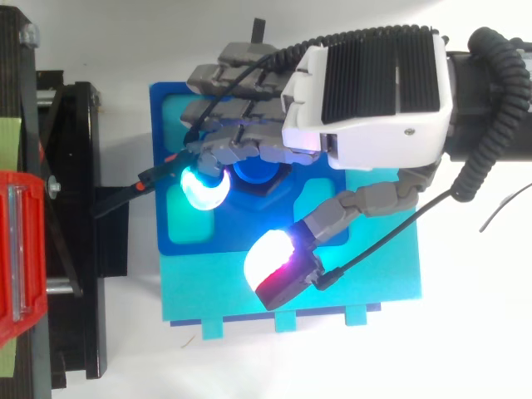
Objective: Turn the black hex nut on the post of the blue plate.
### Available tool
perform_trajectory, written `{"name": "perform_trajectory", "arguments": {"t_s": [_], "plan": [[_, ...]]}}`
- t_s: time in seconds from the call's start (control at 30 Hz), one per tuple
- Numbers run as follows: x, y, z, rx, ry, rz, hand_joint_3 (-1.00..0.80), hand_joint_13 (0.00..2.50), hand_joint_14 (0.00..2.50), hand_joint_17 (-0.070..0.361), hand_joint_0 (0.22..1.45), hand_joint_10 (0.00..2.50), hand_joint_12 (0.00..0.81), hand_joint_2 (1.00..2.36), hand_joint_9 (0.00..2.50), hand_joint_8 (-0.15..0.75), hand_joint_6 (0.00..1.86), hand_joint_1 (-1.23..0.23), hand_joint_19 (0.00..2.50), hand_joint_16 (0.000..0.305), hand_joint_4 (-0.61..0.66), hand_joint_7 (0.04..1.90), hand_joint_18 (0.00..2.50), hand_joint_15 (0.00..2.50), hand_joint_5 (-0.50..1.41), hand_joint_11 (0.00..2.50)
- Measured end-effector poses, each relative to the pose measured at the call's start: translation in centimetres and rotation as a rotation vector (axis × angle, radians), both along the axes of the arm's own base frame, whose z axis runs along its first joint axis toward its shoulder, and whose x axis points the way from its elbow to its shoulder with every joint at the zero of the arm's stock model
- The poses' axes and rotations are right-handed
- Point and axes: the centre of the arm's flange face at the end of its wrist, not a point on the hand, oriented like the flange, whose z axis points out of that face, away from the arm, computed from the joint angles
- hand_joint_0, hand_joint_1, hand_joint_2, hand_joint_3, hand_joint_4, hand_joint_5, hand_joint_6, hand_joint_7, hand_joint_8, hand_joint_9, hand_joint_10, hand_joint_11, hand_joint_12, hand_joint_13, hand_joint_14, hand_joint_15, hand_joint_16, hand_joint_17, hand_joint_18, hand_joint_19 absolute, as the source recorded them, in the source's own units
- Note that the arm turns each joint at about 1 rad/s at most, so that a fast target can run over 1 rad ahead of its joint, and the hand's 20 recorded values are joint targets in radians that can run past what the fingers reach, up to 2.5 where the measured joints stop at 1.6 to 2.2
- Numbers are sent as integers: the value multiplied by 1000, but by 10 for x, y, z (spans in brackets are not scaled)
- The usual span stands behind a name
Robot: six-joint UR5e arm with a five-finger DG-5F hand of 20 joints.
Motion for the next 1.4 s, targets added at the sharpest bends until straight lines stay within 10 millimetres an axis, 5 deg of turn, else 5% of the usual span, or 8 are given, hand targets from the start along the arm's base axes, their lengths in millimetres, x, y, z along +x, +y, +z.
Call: {"name": "perform_trajectory", "arguments": {"t_s": [1.4], "plan": [[-12,-73,4,-13,-45,48,-500,8,0,130,475,0,372,1000,226,249,503,-376,73,58,195,829,0,0,-212,0]]}}
